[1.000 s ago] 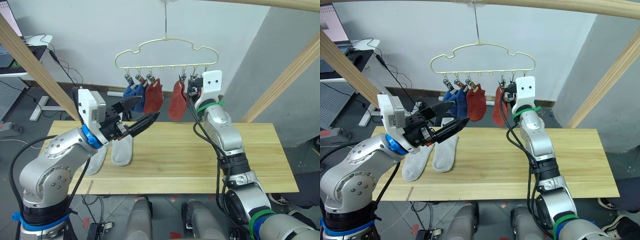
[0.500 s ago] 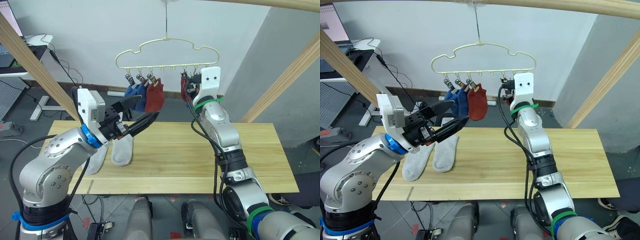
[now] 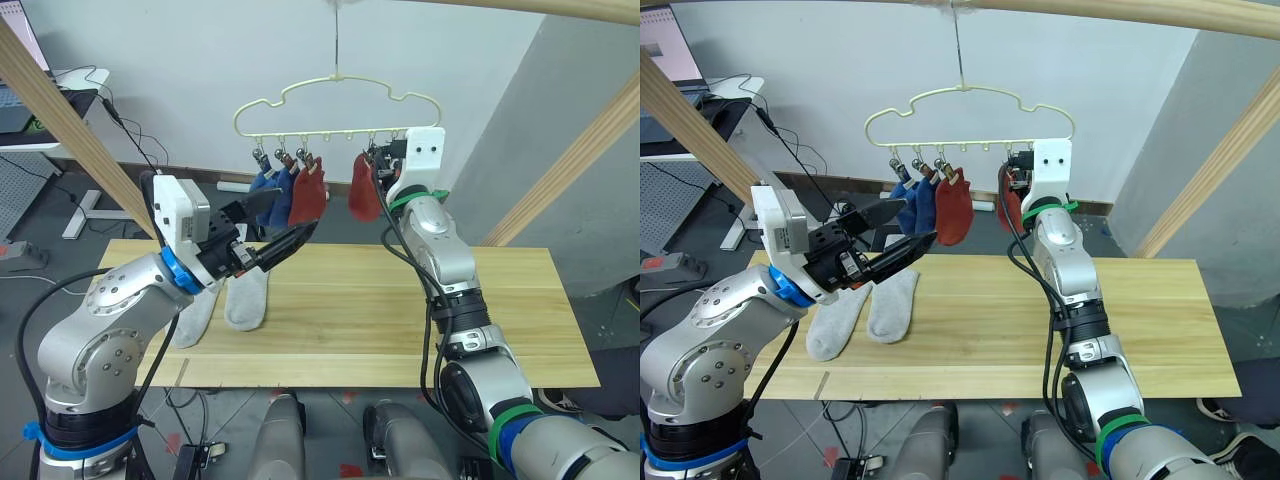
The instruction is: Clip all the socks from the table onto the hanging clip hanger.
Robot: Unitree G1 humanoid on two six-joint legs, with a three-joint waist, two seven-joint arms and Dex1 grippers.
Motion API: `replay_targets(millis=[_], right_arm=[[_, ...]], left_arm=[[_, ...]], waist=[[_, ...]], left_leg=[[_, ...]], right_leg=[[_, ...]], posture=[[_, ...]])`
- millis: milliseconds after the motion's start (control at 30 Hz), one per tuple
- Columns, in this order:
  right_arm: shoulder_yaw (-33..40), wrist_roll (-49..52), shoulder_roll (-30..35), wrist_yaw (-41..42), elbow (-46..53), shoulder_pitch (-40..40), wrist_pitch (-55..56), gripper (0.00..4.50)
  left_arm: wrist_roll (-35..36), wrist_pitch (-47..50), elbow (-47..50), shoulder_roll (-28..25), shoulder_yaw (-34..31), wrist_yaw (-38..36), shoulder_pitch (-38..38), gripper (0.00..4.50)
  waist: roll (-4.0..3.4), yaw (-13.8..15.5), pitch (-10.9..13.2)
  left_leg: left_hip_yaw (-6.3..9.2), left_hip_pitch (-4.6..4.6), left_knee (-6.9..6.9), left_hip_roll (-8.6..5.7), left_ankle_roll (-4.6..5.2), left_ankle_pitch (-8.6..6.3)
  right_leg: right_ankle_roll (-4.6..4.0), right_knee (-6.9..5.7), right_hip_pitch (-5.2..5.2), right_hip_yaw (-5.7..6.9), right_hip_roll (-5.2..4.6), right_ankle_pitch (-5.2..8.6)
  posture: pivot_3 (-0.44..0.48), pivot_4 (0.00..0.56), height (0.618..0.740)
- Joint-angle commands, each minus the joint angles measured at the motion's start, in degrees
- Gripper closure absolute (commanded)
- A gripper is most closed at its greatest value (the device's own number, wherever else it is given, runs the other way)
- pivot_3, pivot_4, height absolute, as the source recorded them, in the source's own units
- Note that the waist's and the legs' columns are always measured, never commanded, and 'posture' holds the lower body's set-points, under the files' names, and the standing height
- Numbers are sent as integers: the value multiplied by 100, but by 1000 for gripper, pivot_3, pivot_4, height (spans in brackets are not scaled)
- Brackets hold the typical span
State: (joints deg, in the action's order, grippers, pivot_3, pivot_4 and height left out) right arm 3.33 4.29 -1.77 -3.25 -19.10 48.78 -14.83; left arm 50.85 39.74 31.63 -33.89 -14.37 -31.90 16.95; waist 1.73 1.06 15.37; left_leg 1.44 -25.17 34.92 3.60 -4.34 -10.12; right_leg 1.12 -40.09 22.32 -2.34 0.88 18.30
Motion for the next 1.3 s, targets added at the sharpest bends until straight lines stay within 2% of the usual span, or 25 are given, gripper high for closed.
replay_targets(millis=[33,400,500,567,633,1067,1300], right_arm=[[116,135,-83,-63,101,148,84,2800],[148,193,-122,-15,133,187,96,2800],[138,193,-128,0,178,189,74,3391],[132,202,-125,30,208,191,55,4060],[131,207,-110,66,223,191,48,4381],[-28,465,294,1076,752,-3,-639,4382],[164,1036,521,1510,1220,-28,-1655,4382]], left_arm=[[6,-109,145,-60,-37,-8,18,0],[-61,-152,126,-47,-12,-22,27,0],[-65,-144,148,-46,5,-20,6,0],[-67,-141,145,-46,13,-14,7,0],[-69,-145,140,-42,21,-9,2,0],[-207,-176,44,6,111,-42,-65,0],[-324,4,-143,-96,68,3,-487,0]], waist=[[0,9,0],[0,25,0],[0,25,0],[0,25,0],[0,25,0],[0,26,0],[-1,10,0]], left_leg=[[0,0,0,0,0,0],[0,0,0,0,0,0],[0,0,0,0,0,0],[0,0,0,0,0,0],[0,0,0,0,0,0],[-1,0,0,0,1,0],[-3,2,-2,3,1,-1]], right_leg=[[0,0,0,0,0,0],[-1,0,0,2,-1,-1],[-1,0,0,2,-1,-1],[-1,0,0,2,-1,-1],[-1,0,0,2,-1,-1],[-1,0,0,1,-1,-1],[-1,0,0,-1,-1,-1]], posture=[[158,224,740],[160,216,740],[160,216,740],[157,220,740],[157,220,740],[145,229,740],[138,232,740]])
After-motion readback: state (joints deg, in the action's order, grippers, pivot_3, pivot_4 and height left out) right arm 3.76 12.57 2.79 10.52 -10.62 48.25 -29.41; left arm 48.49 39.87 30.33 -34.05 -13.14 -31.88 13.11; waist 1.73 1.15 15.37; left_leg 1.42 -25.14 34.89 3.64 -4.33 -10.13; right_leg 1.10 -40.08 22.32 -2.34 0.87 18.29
